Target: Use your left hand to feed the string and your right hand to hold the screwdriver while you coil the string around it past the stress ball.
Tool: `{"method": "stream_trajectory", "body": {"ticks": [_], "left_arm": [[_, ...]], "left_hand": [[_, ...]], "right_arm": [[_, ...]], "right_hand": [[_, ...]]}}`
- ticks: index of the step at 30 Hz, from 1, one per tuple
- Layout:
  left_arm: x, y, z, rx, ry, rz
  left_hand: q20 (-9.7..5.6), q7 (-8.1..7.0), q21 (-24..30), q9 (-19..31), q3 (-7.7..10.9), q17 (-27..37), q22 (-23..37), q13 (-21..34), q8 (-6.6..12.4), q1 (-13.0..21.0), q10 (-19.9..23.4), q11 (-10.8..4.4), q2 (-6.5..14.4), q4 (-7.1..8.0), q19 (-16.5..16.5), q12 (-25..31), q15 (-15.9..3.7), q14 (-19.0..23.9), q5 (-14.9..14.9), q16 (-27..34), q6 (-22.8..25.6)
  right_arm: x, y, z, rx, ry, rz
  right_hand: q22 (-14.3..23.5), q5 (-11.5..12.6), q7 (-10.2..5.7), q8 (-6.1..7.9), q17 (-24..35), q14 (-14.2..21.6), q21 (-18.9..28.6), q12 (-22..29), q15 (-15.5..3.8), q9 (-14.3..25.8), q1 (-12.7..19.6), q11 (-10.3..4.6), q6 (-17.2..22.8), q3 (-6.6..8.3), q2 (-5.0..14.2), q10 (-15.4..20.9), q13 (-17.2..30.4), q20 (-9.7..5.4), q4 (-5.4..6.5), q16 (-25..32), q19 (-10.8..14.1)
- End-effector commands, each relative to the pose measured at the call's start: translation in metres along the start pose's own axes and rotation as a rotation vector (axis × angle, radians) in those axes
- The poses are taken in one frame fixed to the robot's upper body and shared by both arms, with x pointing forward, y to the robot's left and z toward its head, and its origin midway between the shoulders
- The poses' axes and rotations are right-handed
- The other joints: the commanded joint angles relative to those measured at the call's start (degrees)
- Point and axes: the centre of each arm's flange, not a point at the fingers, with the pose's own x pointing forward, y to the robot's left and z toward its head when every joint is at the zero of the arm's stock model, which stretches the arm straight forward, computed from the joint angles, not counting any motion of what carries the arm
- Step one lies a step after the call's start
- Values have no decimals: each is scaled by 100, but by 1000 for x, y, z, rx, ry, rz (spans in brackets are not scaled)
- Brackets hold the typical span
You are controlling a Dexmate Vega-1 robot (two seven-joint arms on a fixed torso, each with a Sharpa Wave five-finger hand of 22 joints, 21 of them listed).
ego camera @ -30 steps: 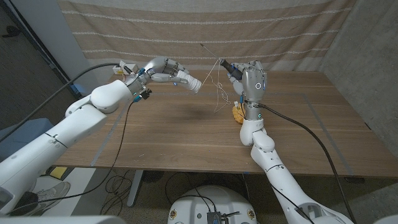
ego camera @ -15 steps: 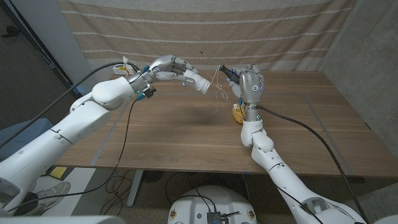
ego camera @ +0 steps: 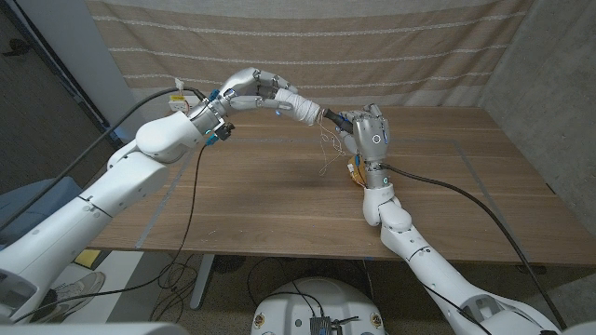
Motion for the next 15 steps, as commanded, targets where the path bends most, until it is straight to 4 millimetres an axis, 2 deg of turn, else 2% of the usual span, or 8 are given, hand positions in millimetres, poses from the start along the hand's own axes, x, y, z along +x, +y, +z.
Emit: {"method": "stream_trajectory", "body": {"ticks": [1,15], "left_arm": [[-8,6,22,30,-91,149],[-16,34,18,54,-74,342]], "left_hand": [[-688,99,62,24,50,16,1,168,10,1245,250,-210,1272,-3,-28,22,-1173,894,43,-18,169],[-685,91,60,16,53,-42,-4,177,-4,1246,269,-207,1266,-8,-44,-12,-1166,933,45,-75,201]], "right_arm": [[-17,2,6,17,-88,35],[-25,-19,15,78,-150,7]], "right_hand": [[14,25,-395,16,10,56,36,-33,-154,74,1053,3,497,-51,1060,43,32,-911,1,-34,-27],[2,45,-405,10,34,64,82,-79,-158,72,1116,-21,506,-130,1087,79,42,-912,3,-76,-99]]}}
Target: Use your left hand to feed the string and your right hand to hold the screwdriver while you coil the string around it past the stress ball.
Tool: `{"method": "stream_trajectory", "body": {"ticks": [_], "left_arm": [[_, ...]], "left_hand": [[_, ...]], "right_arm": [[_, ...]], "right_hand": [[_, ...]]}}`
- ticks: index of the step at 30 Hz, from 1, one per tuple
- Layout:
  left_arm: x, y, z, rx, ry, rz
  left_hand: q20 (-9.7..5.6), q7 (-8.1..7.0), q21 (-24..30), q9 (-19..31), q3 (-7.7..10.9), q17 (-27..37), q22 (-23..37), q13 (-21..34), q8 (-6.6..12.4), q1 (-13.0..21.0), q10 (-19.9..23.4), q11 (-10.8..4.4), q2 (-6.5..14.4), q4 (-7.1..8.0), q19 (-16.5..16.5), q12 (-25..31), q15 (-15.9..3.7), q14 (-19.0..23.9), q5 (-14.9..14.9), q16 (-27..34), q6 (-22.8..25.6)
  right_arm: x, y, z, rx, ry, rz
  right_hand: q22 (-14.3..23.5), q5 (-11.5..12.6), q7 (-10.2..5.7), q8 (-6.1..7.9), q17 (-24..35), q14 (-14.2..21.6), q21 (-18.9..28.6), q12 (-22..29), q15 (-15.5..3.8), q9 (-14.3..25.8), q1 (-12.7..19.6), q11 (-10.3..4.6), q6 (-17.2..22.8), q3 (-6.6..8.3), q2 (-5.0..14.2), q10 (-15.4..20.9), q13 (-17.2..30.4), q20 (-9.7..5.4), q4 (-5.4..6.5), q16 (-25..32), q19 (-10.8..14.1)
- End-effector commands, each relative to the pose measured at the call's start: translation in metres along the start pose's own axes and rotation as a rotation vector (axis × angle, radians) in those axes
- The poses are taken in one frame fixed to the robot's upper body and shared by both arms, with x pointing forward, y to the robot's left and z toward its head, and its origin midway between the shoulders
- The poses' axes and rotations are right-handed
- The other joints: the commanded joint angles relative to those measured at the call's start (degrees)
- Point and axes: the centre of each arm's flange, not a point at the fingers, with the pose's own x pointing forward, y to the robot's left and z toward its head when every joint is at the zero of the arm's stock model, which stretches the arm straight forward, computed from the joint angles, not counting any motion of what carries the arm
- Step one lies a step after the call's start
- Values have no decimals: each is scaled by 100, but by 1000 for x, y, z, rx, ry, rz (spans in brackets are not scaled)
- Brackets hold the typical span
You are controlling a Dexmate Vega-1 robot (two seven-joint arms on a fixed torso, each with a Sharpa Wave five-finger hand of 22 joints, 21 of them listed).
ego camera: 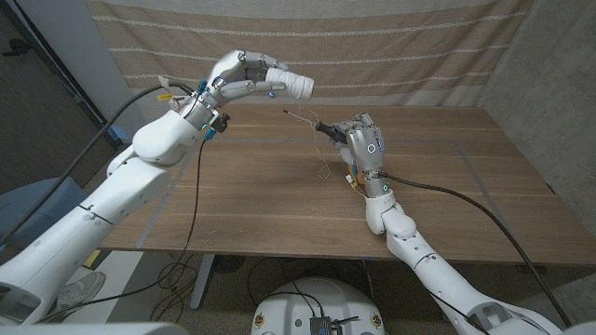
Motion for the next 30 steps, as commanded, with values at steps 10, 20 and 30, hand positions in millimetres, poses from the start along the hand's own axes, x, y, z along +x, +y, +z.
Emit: {"method": "stream_trajectory", "body": {"ticks": [10,20,30], "left_arm": [[-6,44,-13,34,37,269],[-8,54,-28,55,91,307],[-11,52,-38,85,135,286]], "left_hand": [[-684,126,24,11,63,30,-5,192,27,1249,267,-216,1264,-3,-43,11,-1172,901,26,-13,182],[-680,124,28,16,63,29,-5,196,11,1249,278,-220,1266,-2,-43,-10,-1169,903,25,-34,167],[-679,122,31,21,63,34,-6,199,6,1247,294,-220,1267,0,-46,-25,-1176,902,24,-48,175]], "right_arm": [[-6,-34,13,135,-56,-61],[0,-57,24,302,-31,-140],[11,-70,26,418,30,-229]], "right_hand": [[-1,55,-310,36,33,54,73,-49,-134,3,1093,-13,397,-99,1141,58,32,-903,12,-53,-71],[-3,62,-310,24,48,68,107,-85,-138,3,1113,-10,373,-144,1156,36,42,-903,22,-69,-91],[-5,70,-309,22,62,73,141,-96,-140,5,1140,-11,369,-187,1171,58,66,-904,28,-88,-111]]}}
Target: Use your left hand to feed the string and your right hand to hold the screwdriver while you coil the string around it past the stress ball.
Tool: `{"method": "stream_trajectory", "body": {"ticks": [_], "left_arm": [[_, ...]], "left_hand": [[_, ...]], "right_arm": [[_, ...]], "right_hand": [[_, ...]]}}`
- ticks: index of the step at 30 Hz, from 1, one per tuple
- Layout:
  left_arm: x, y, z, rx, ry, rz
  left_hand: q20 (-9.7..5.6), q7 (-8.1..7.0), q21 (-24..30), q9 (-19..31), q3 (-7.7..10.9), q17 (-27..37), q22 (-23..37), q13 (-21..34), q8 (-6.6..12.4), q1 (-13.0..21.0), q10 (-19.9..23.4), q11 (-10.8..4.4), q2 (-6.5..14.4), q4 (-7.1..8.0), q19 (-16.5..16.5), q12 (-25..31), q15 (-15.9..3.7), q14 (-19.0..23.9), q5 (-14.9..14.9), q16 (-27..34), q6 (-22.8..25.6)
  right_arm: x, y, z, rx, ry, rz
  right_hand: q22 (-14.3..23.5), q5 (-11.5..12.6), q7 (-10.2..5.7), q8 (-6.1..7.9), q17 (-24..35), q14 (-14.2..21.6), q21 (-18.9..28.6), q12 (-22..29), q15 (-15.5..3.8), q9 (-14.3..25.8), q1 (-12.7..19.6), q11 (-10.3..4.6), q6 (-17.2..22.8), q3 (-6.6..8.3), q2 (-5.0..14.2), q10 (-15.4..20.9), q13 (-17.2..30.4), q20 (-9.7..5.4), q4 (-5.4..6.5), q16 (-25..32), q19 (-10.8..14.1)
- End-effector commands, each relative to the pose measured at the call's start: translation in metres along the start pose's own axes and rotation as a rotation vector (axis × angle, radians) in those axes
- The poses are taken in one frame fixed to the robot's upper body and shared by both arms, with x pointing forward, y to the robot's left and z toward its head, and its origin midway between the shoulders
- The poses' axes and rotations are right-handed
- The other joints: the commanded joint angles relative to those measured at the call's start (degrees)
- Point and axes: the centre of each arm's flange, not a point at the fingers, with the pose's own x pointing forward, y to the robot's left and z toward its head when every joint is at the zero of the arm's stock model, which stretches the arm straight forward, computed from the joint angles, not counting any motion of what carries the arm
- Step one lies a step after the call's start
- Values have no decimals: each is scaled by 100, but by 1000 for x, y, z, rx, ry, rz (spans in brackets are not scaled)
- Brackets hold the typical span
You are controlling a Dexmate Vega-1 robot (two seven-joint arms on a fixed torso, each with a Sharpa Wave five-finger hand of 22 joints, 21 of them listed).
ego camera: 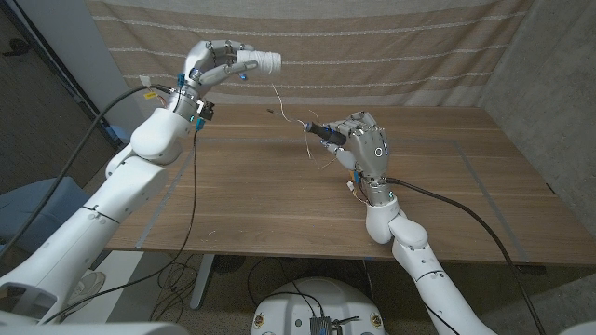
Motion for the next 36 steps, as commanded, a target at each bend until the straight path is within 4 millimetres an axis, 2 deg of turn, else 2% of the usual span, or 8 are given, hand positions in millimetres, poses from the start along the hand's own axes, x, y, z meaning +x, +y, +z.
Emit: {"method": "stream_trajectory", "body": {"ticks": [1,13,22,36], "left_arm": [[-2,5,-17,51,63,1],[-7,-15,-31,162,177,-159],[-9,-41,-40,171,222,-311],[-12,-84,-24,170,191,-560]], "left_hand": [[-689,120,32,20,42,13,-6,148,50,1245,295,-215,1266,3,-34,30,-1168,896,44,-2,176],[-690,127,33,46,41,21,-7,169,43,1243,286,-212,1267,4,-41,5,-1162,904,43,-19,158],[-695,130,35,58,42,23,-6,187,38,1243,279,-215,1271,5,-43,-10,-1163,906,44,-33,154],[-694,132,43,83,43,41,-5,218,32,1250,280,-202,1278,2,-43,-34,-1174,907,41,-52,149]], "right_arm": [[9,-15,20,237,2,-93],[20,-8,8,218,87,-136],[26,-1,2,166,125,-135],[34,19,-14,0,178,-86]], "right_hand": [[-6,31,-311,22,26,72,45,-11,-141,25,1136,-11,374,-66,1171,43,19,-924,10,-11,-10],[-9,38,-300,20,46,90,85,-42,-140,27,1148,19,370,-120,1195,51,27,-923,31,-25,-31],[-10,39,-286,21,59,101,108,-46,-134,29,1150,25,371,-151,1203,65,46,-921,44,-30,-38],[-14,44,-294,19,83,117,146,-67,-134,31,1159,3,366,-211,1207,75,67,-918,62,-37,-48]]}}
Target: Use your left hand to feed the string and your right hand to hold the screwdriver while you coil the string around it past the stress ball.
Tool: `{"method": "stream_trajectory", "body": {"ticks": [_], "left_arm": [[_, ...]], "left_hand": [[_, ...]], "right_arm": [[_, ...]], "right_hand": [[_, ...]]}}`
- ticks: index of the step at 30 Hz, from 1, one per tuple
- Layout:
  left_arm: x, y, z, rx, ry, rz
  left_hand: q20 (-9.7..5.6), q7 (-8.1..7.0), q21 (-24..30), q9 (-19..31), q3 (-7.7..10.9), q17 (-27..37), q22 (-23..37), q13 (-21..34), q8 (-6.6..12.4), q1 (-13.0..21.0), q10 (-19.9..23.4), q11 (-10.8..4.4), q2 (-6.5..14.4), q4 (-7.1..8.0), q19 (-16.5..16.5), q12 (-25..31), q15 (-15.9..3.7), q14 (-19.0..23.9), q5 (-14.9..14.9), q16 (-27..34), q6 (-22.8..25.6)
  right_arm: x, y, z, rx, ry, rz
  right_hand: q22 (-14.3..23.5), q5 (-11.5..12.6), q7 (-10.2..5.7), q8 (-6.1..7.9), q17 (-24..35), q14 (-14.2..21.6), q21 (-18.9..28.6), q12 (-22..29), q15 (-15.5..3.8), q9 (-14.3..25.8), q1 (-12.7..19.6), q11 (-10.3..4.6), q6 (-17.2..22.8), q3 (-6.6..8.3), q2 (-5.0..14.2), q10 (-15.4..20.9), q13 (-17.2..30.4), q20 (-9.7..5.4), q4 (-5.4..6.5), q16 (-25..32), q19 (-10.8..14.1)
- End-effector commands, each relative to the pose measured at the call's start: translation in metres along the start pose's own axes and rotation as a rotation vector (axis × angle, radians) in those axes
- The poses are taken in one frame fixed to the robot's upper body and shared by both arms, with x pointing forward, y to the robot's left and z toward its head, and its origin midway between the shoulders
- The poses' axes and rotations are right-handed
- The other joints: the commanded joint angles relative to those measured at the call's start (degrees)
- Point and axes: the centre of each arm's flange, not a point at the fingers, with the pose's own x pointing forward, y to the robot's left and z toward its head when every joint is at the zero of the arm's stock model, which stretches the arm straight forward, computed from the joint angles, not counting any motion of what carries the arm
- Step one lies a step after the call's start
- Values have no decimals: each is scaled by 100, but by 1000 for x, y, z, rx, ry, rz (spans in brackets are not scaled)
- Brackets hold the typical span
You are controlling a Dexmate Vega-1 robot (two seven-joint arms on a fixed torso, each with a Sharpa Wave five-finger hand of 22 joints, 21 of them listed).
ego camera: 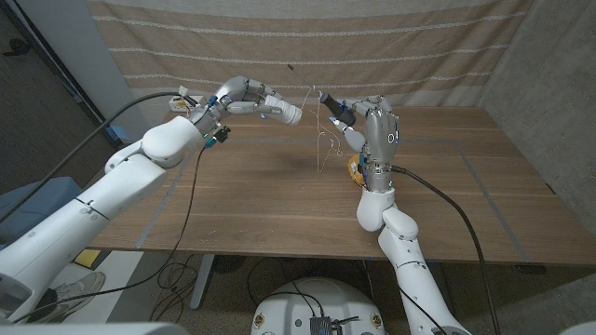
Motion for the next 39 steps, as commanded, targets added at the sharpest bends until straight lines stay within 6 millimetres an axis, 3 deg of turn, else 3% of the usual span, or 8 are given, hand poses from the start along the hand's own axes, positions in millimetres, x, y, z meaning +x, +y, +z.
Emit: {"method": "stream_trajectory", "body": {"ticks": [1,19,39], "left_arm": [[5,-32,15,27,-24,-197],[4,-36,30,-43,-102,-245],[5,-14,40,-174,-234,-113]], "left_hand": [[-692,112,43,36,53,25,-5,170,15,1249,261,-182,1278,-7,30,36,-1183,897,40,-18,127],[-694,104,50,48,54,43,-5,200,-1,1250,270,-177,1287,-7,25,9,-1188,917,35,-36,129],[-689,118,51,45,54,33,-8,219,-19,1248,292,-185,1286,-10,13,-30,-1167,925,32,-81,158]], "right_arm": [[5,15,-17,-147,53,27],[-14,42,-38,-362,-7,162],[-40,51,-53,-397,-92,271]], "right_hand": [[14,17,-294,40,30,65,40,-21,-100,27,1122,-15,366,-46,1144,48,15,-917,10,-23,-51],[3,29,-299,44,60,80,90,-67,-101,29,1161,-43,385,-131,1169,50,40,-917,33,-50,-86],[-4,42,-298,44,84,86,134,-106,-107,30,1210,-16,397,-208,1197,68,61,-917,54,-84,-127]]}}
